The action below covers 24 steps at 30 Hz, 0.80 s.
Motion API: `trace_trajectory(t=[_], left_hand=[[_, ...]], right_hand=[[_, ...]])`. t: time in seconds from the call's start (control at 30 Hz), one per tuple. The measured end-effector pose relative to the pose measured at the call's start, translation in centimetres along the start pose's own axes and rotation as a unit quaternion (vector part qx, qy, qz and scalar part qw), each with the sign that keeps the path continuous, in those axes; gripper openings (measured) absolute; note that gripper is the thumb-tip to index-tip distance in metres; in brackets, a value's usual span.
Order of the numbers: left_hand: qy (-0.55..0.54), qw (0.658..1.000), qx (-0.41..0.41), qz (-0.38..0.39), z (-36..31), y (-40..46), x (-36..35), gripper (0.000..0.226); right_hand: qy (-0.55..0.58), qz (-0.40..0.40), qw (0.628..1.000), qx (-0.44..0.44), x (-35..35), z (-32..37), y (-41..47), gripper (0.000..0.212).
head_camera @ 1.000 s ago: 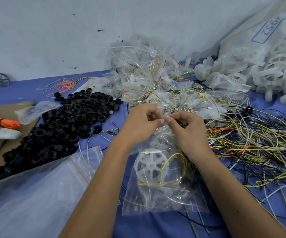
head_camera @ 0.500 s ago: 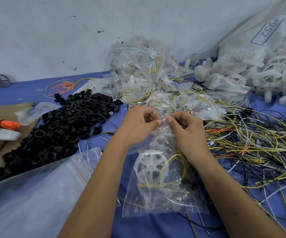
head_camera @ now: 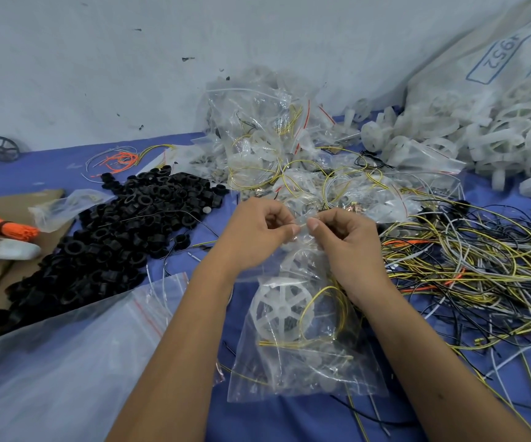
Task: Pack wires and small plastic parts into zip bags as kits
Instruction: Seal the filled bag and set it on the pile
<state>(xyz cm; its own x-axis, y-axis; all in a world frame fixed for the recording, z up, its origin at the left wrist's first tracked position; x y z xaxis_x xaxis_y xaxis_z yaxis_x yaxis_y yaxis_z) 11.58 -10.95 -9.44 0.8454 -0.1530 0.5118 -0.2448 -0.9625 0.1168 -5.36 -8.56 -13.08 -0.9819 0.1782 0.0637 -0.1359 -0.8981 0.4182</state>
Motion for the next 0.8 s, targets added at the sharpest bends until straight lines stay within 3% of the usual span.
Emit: trace_trajectory(t=[0.2,0.8], left_hand=[[0.004,1.0,-0.023,-0.004,-0.34,0.1,-0.04,0.007],[0.008,1.0,-0.002,0.01,0.51,0.07,0.71,0.008]], right_hand=[[0.03,0.04,0.999,-0.008,-0.45,0.15,-0.18,0.015],[0.033,0.016,0.999,-0.026,-0.35,0.05,-0.18,0.01]])
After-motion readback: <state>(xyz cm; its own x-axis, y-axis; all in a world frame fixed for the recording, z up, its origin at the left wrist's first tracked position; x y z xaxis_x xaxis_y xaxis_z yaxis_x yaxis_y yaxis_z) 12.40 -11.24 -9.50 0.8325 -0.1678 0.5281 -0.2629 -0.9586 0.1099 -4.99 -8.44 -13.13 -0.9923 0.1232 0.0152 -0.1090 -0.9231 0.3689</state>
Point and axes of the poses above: each hand's wrist, its own y-axis towards the middle knuckle, its own x-axis out of the back of the hand, z = x × y, the point moved 3 cm from there along y, towards the middle knuckle, and after that the axes turned 6 degrees about x, right-handed, at the moved point
